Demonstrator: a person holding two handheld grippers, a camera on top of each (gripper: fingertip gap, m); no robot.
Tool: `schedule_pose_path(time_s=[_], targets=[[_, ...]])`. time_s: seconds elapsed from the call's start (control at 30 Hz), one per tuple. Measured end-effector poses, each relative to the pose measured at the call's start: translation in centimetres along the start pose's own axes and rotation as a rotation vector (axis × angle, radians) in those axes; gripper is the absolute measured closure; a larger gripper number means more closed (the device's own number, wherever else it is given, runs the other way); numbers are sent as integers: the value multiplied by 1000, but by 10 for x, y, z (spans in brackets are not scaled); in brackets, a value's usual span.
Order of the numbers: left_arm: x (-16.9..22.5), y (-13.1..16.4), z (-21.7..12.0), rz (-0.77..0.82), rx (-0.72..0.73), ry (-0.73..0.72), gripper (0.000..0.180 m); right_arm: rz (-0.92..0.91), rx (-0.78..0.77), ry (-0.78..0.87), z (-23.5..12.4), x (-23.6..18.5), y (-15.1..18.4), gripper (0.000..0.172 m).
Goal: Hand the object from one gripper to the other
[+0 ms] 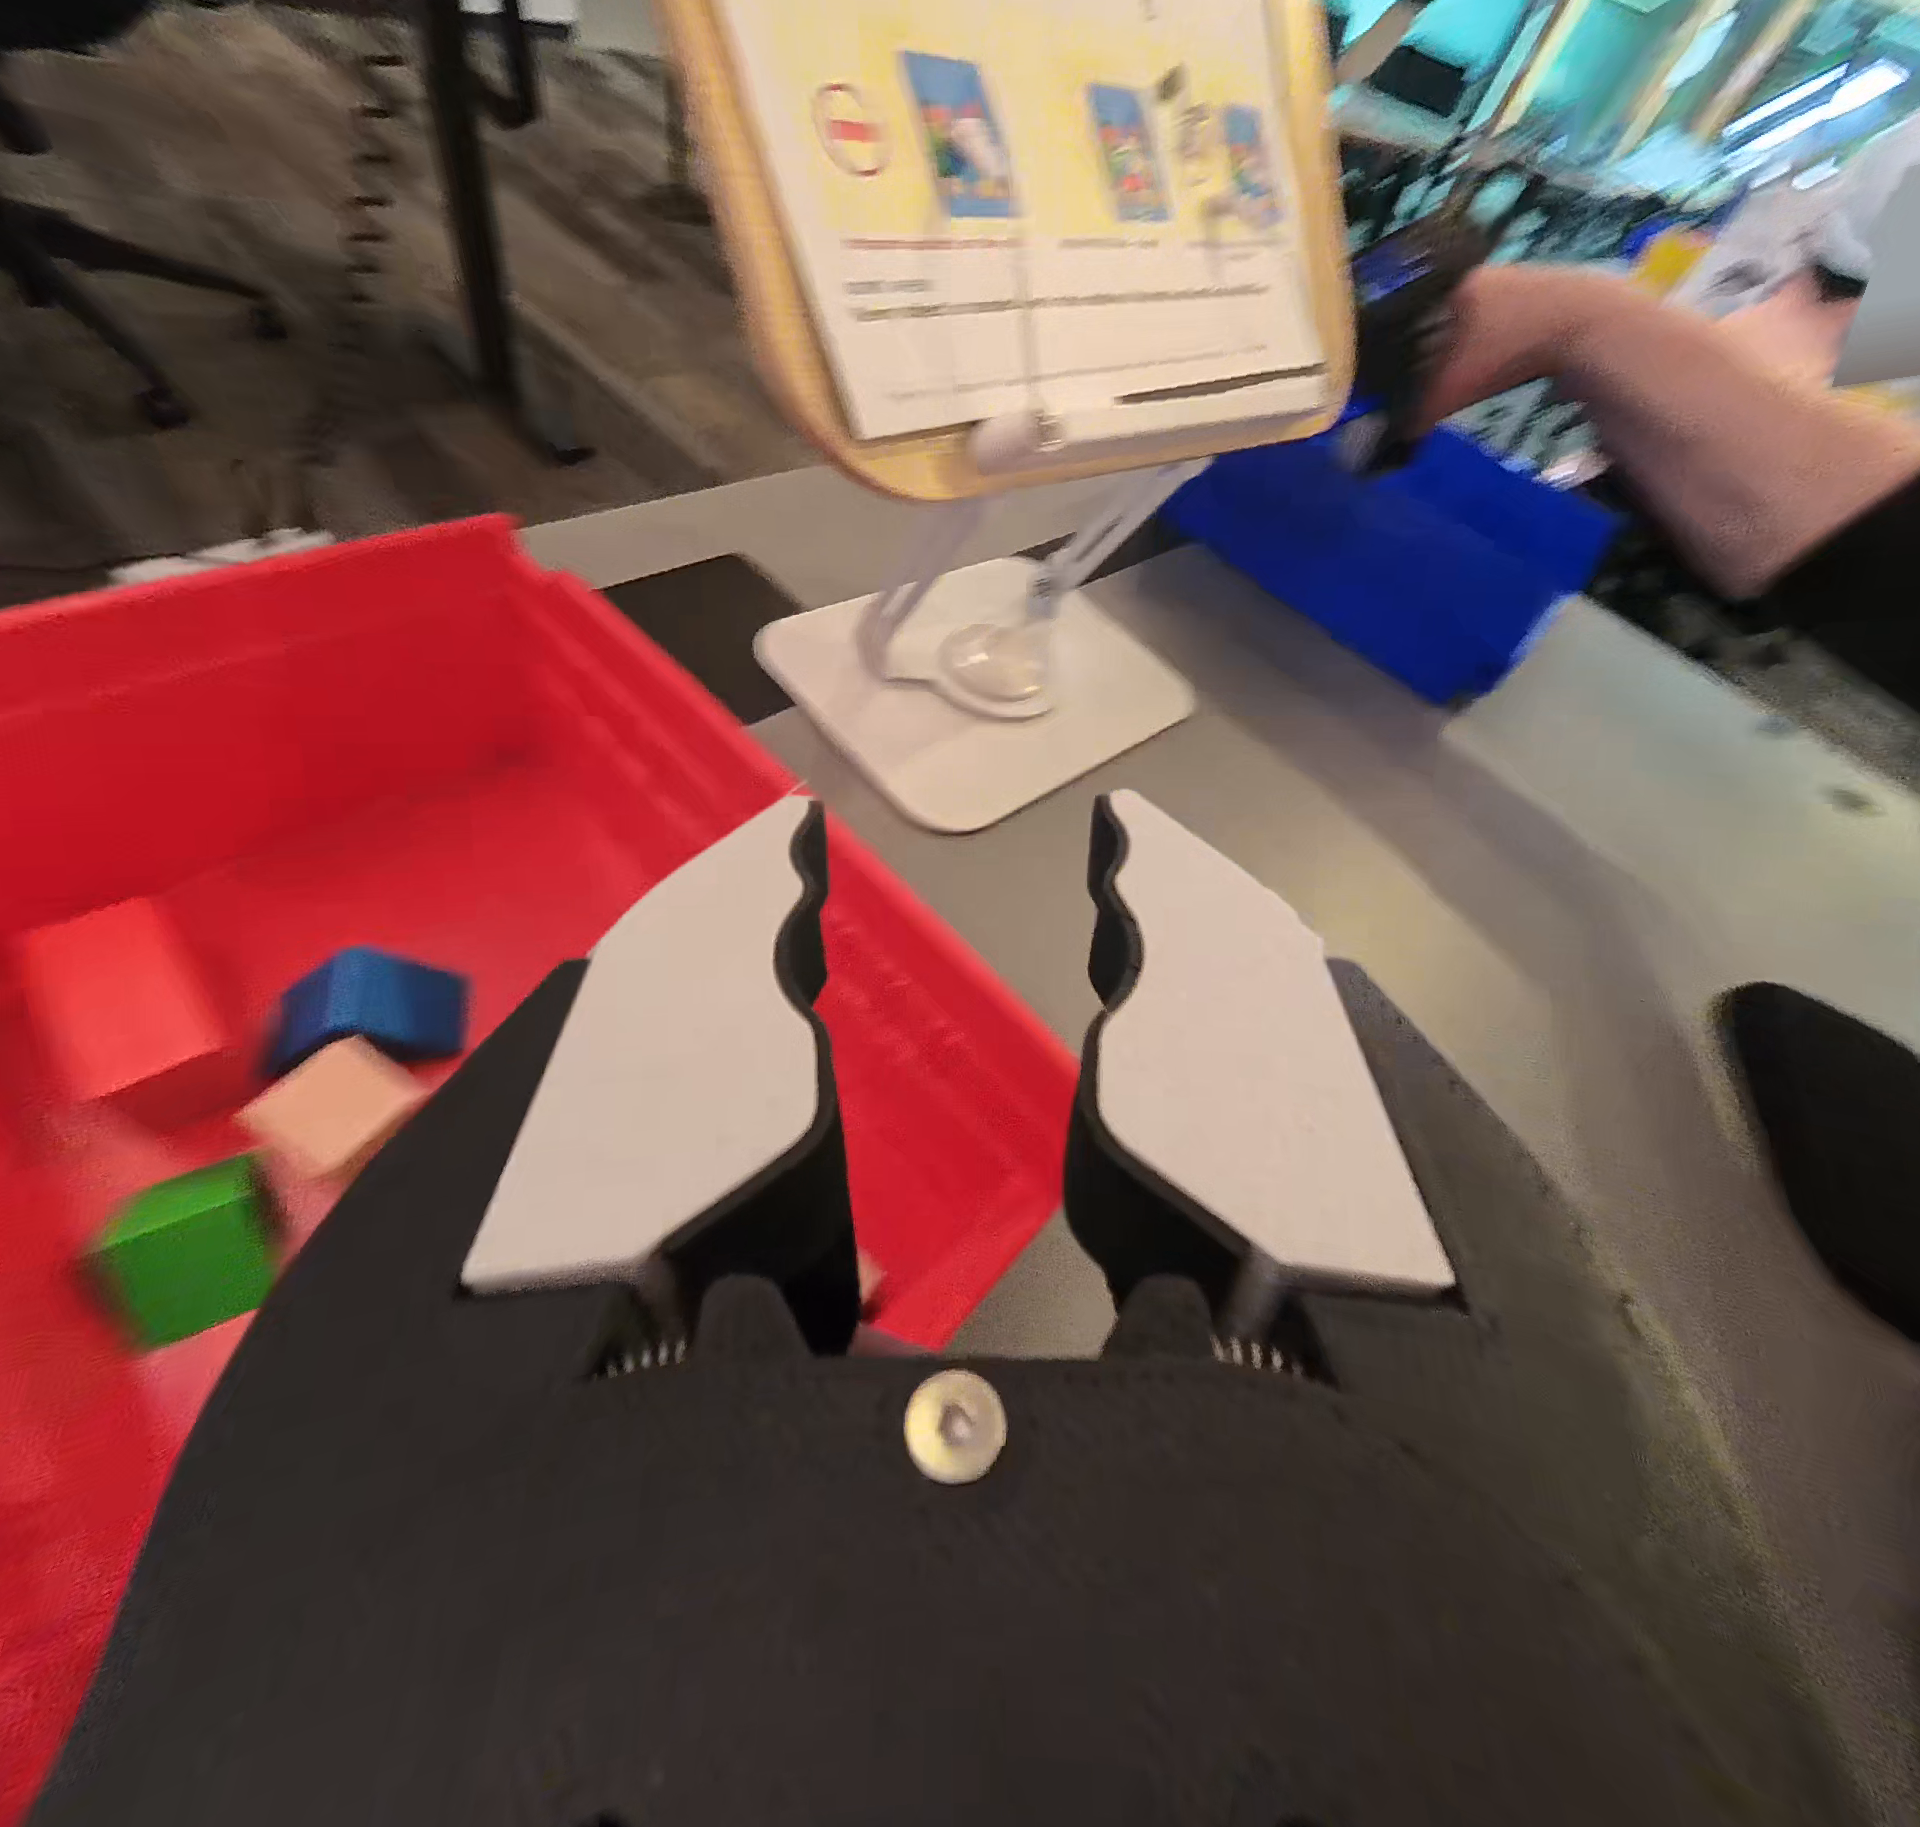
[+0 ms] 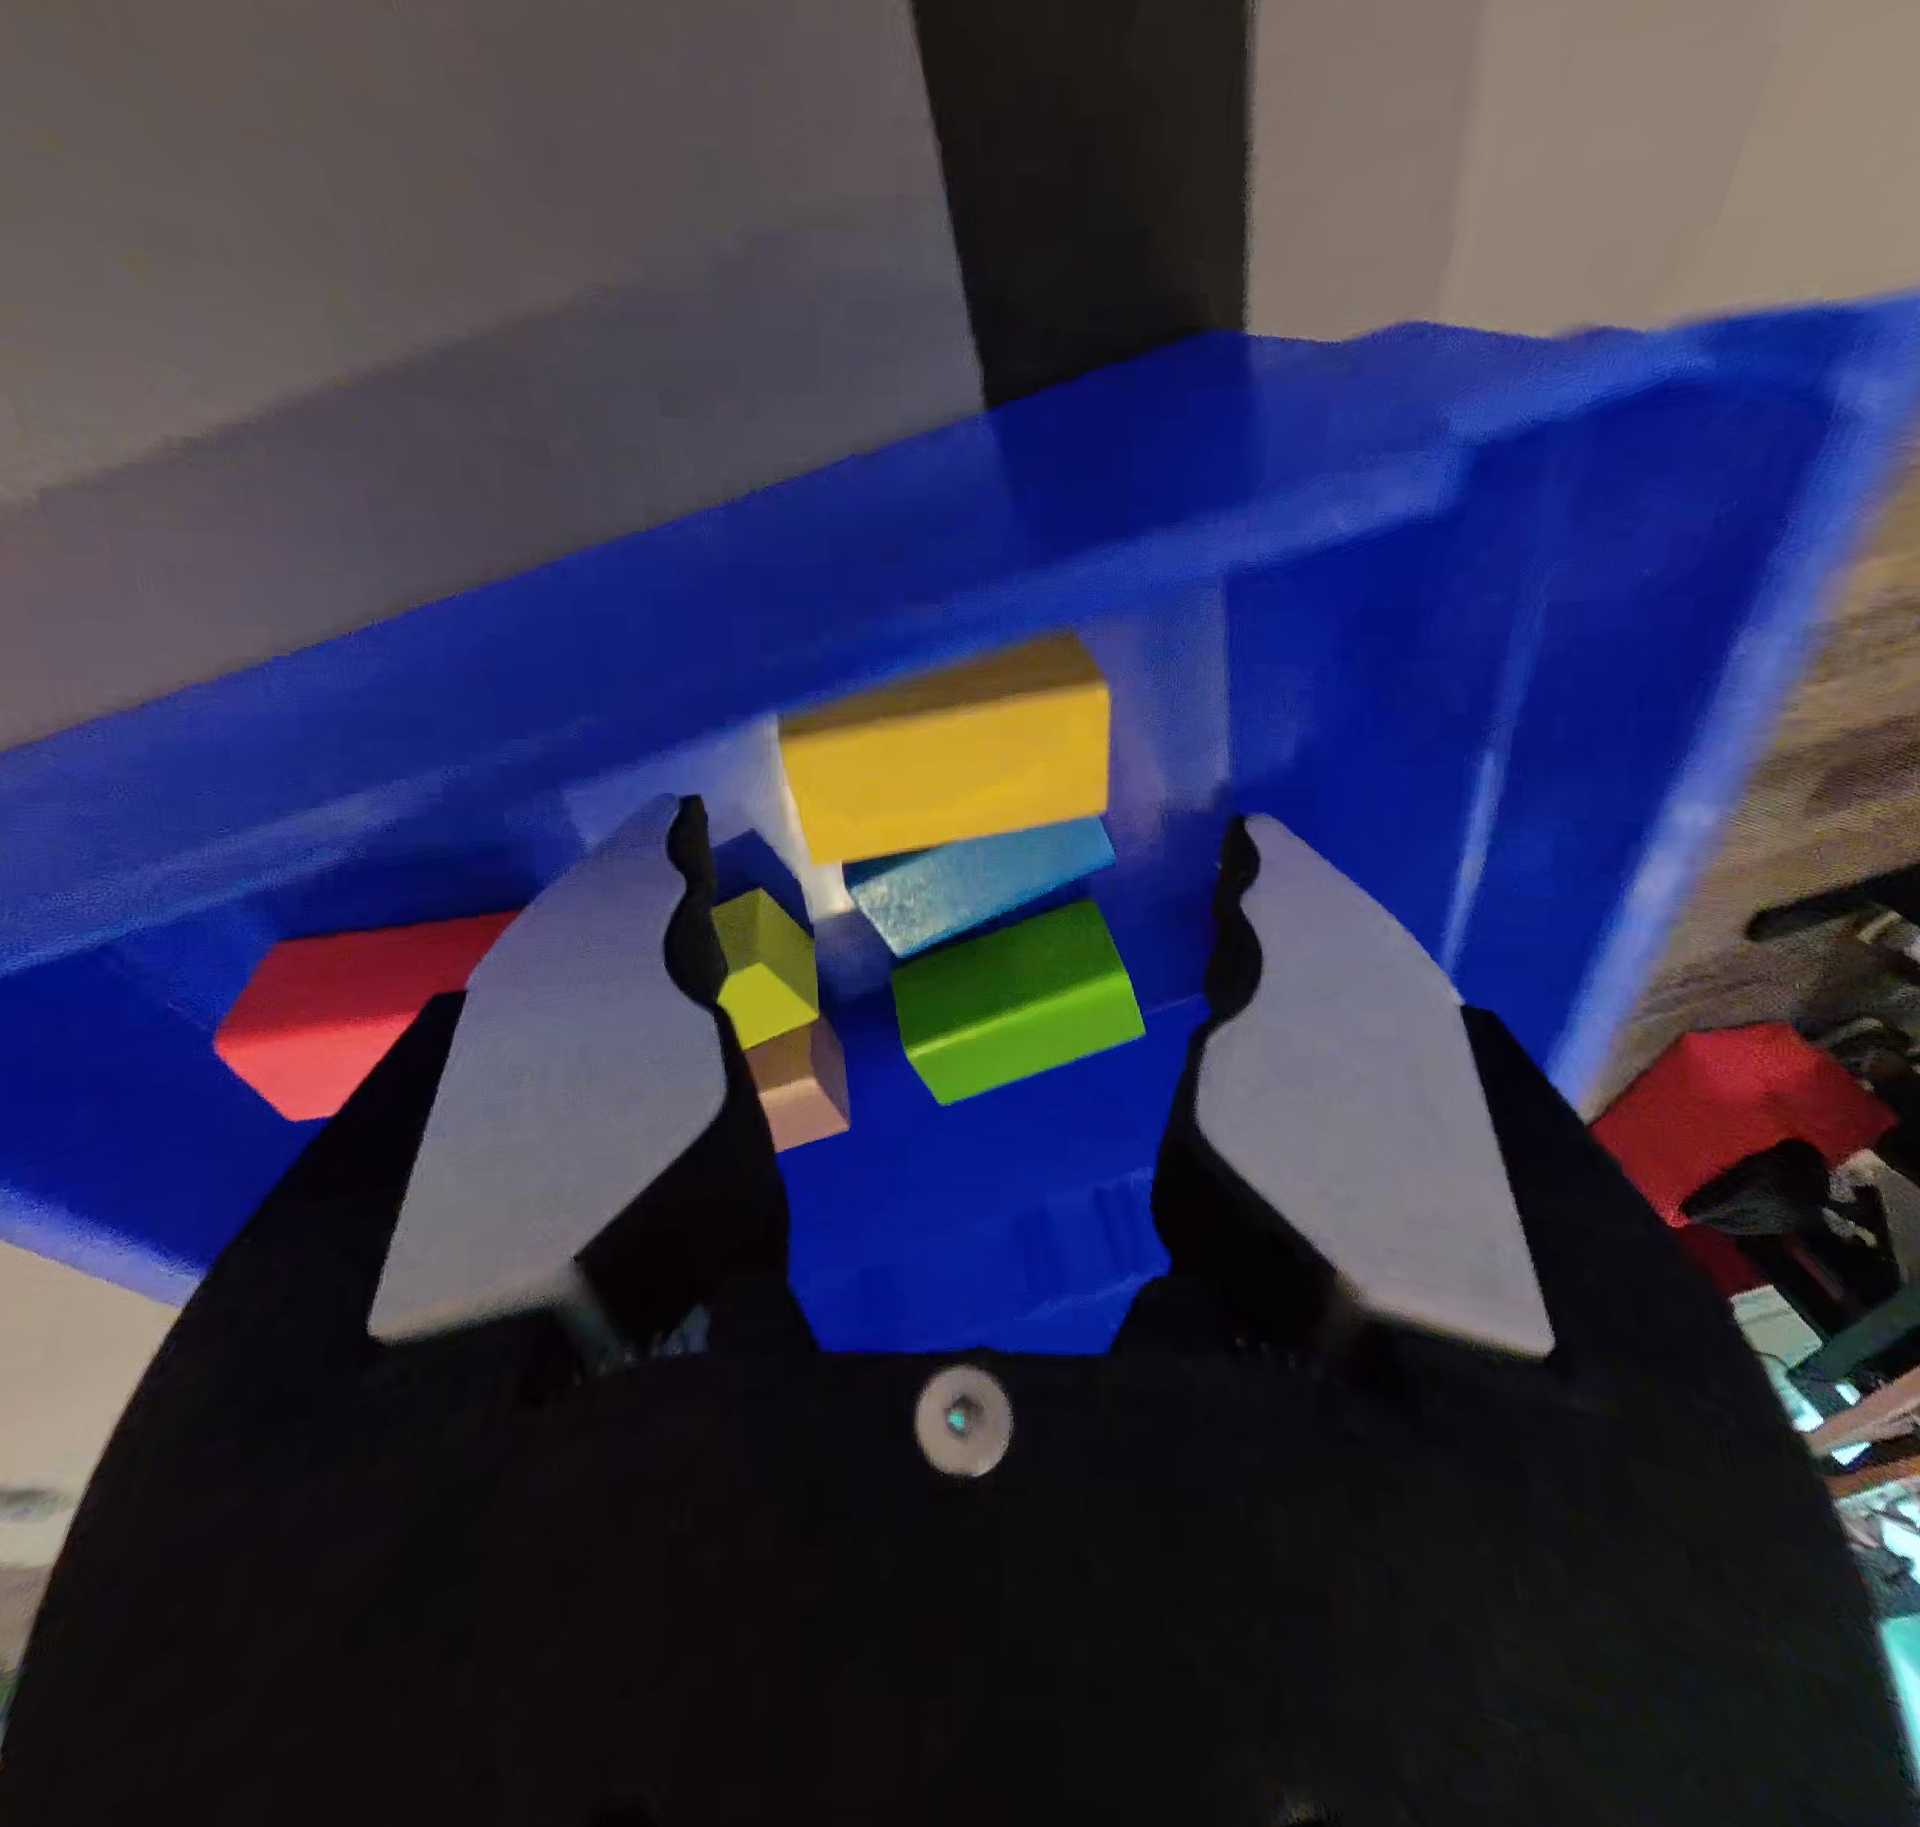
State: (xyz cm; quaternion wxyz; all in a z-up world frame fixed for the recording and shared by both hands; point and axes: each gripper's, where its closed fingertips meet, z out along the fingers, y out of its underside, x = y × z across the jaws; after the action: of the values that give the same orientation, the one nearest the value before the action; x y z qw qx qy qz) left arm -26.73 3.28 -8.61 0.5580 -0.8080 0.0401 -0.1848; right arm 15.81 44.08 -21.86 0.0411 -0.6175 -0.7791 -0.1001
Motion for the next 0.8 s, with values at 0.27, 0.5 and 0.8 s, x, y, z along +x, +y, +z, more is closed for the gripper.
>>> schedule_pose_path(time_s=[0.27,0.5,0.8], targets=[[-129,30,-6,230,-523,-397,126,249,384,278,-134,-32,-22,99],[-188,61,32,-19,-787,-482,129,144,603,401,-206,-110,-99,109],[-234,102,33,-94,-1070,-696,133,21,723,361,-210,-150,-160,113]])
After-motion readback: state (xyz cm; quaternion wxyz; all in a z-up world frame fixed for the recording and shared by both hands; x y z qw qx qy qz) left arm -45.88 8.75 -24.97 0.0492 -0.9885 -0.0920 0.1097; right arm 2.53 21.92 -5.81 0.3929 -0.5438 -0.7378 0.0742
